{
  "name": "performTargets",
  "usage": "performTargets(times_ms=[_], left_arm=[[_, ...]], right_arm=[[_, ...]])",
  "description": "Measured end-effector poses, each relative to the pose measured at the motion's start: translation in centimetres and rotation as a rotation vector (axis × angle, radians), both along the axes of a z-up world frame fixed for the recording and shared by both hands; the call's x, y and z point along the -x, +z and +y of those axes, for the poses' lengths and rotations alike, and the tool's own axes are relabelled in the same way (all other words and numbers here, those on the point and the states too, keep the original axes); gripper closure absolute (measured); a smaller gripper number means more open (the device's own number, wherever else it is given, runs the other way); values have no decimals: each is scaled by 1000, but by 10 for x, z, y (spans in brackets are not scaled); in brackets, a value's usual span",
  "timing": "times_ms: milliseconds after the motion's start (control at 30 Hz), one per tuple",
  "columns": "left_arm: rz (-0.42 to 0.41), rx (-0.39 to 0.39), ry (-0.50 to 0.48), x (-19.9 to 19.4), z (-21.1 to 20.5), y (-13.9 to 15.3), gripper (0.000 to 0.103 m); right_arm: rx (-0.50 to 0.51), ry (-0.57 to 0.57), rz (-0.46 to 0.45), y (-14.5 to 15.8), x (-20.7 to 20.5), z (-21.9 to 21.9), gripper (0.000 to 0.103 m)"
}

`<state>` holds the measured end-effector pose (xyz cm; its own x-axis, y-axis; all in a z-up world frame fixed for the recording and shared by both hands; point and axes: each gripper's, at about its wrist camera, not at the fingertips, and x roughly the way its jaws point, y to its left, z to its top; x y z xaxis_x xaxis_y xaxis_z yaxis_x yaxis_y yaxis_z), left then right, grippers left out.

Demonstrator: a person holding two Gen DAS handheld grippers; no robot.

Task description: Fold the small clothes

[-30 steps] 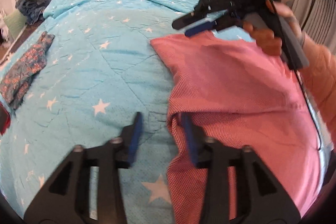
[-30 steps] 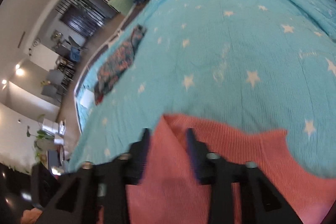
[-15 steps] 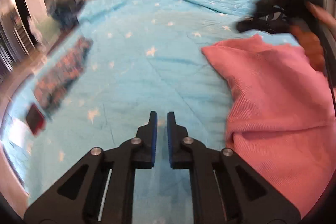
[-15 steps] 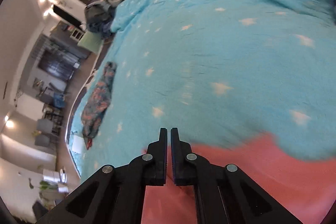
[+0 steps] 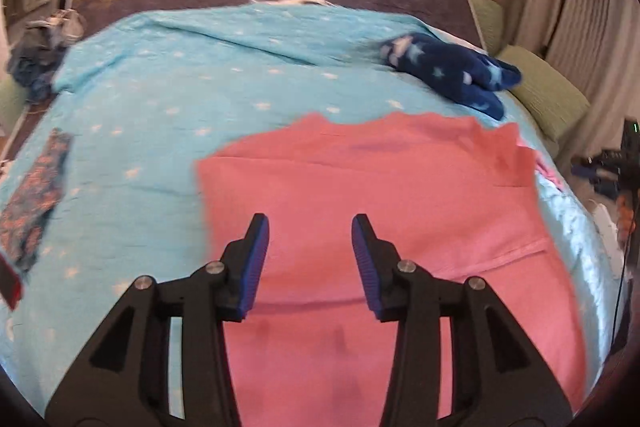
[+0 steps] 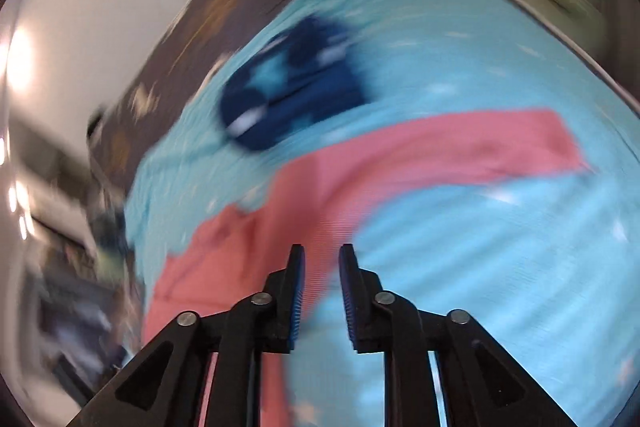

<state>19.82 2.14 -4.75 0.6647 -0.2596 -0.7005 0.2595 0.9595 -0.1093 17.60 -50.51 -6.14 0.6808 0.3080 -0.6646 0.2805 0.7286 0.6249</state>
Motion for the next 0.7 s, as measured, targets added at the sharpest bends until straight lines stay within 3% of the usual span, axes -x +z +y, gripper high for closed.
performTargets(times_ms=[100, 167, 233, 333, 533, 700], left_arm=[[55, 26, -42, -11, -30, -7, 58], [90, 43, -64, -14, -50, -13, 54], [117, 55, -81, -18, -68, -21, 53], [125, 23, -107, -23, -91, -31, 53], [141, -15, -130, -35, -113, -47, 52], [91, -61, -148, -35, -127, -53, 41]], right_arm=[[-79, -76, 12, -19, 26, -48, 71], [-137, -124, 17, -33, 36, -67, 55], [-209, -170, 19, -48, 39, -89, 50], [-315, -255, 33, -75, 38, -120, 50], [-393, -376, 40, -116, 25, -164, 49], [-439, -454, 17, -130, 0, -183, 40]])
